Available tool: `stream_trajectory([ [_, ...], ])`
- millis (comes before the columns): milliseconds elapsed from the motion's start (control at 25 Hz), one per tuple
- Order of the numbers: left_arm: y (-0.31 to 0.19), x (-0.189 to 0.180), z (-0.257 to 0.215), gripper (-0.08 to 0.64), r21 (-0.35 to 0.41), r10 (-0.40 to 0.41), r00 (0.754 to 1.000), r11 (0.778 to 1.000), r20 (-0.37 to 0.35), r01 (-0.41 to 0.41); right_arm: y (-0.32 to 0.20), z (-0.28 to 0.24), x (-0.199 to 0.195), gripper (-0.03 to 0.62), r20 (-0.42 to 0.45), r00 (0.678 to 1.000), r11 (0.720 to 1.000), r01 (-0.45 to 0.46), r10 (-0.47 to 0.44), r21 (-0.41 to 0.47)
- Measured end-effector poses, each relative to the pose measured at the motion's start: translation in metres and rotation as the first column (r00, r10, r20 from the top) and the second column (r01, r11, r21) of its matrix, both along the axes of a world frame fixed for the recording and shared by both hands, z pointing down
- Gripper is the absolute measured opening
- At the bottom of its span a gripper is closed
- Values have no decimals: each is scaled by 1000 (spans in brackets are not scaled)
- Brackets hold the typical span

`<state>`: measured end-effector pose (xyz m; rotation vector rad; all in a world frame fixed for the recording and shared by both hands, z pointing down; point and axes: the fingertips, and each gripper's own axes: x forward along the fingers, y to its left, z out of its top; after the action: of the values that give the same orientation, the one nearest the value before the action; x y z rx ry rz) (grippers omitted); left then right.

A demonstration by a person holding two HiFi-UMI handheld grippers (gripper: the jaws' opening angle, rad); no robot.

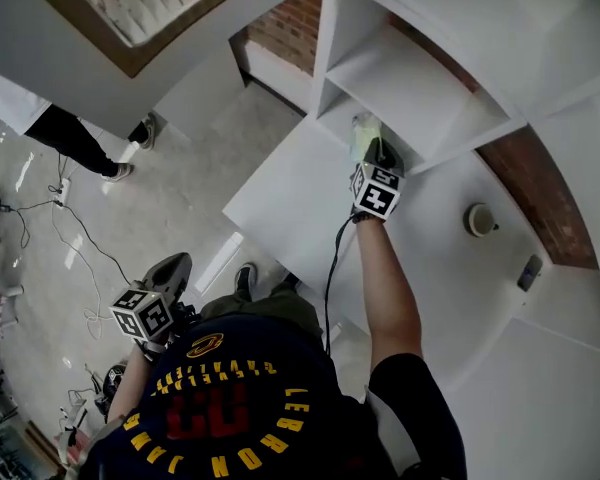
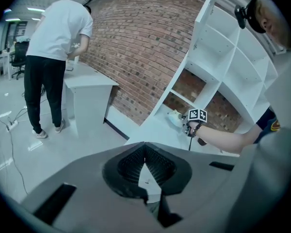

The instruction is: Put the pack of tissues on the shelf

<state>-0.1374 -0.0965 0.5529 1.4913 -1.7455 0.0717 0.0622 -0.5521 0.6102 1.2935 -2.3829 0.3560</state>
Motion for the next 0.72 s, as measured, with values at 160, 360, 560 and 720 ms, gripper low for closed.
stream_trajectory([
  [160, 6, -2, 1, 2, -21, -17, 1000, 1000, 12, 18, -26, 12, 1, 6, -41, 999, 999, -29, 30, 17],
  [360, 8, -6, -1, 2, -39, -22, 999, 999, 39, 24, -57, 22, -3, 6, -74, 995, 998, -67, 68, 22],
  [560, 11, -11, -3, 2, -42, -38, 998, 998, 47, 40, -79, 35, 0, 6, -140, 985, 995, -96, 98, 19],
  [720, 17, -17, -5, 2, -37, -62, 997, 997, 50, 64, -90, 41, -10, 6, -148, 985, 996, -91, 91, 6],
])
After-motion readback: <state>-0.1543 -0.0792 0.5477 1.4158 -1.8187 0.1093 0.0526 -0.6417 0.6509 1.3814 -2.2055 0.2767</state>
